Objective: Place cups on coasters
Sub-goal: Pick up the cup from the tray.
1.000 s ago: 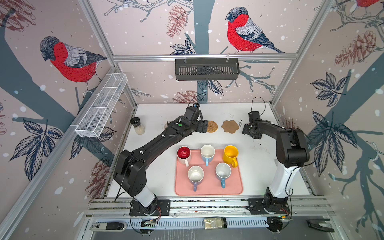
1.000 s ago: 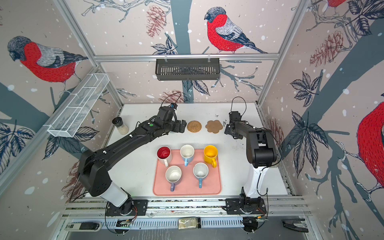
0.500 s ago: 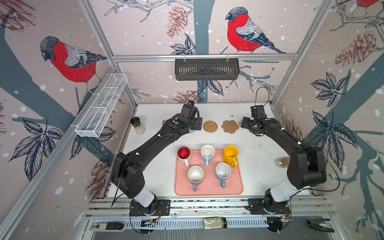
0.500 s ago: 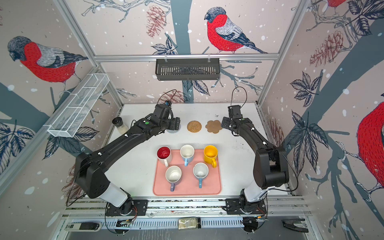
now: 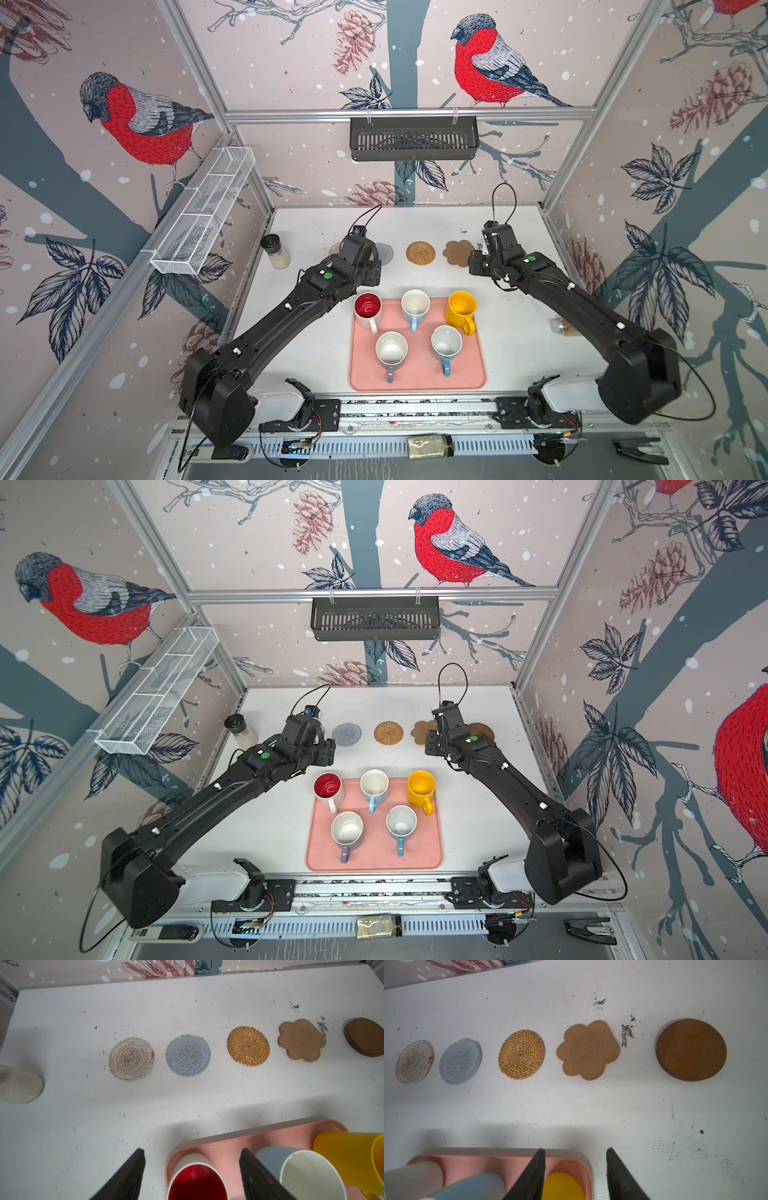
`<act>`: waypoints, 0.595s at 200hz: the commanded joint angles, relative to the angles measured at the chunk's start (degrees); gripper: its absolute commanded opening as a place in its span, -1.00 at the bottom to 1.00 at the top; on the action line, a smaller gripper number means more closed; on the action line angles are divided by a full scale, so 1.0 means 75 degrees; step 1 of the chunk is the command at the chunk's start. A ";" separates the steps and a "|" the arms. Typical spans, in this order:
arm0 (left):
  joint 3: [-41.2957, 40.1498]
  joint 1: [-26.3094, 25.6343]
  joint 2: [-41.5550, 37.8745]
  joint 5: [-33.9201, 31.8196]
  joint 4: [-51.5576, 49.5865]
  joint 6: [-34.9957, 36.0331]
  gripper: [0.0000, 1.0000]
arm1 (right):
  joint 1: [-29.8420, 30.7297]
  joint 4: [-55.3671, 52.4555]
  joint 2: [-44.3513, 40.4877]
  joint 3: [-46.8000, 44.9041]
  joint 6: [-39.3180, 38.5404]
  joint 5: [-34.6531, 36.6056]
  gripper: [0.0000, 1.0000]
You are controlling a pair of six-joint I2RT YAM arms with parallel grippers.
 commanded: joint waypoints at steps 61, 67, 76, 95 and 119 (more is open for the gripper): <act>-0.1768 -0.0023 -0.1211 0.0728 0.1008 -0.0297 0.94 | 0.1280 -0.1304 -0.1054 -0.0731 0.0761 0.0142 -0.22; -0.1790 -0.0024 -0.1212 0.0755 0.1006 -0.0309 0.94 | 0.1384 -0.1417 -0.1069 -0.0763 0.0833 0.0164 -0.22; -0.1788 -0.0023 -0.1205 0.0765 0.0991 -0.0318 0.94 | 0.1532 -0.1544 -0.1134 -0.0833 0.0929 0.0193 -0.20; -0.1757 -0.0014 -0.1187 0.0746 0.0972 -0.0275 0.93 | 0.1768 -0.1742 -0.1433 -0.0999 0.1133 0.0145 -0.17; -0.1700 -0.0024 -0.1174 0.0765 0.0977 -0.0225 0.93 | 0.1933 -0.2076 -0.1798 -0.1151 0.1341 0.0028 -0.07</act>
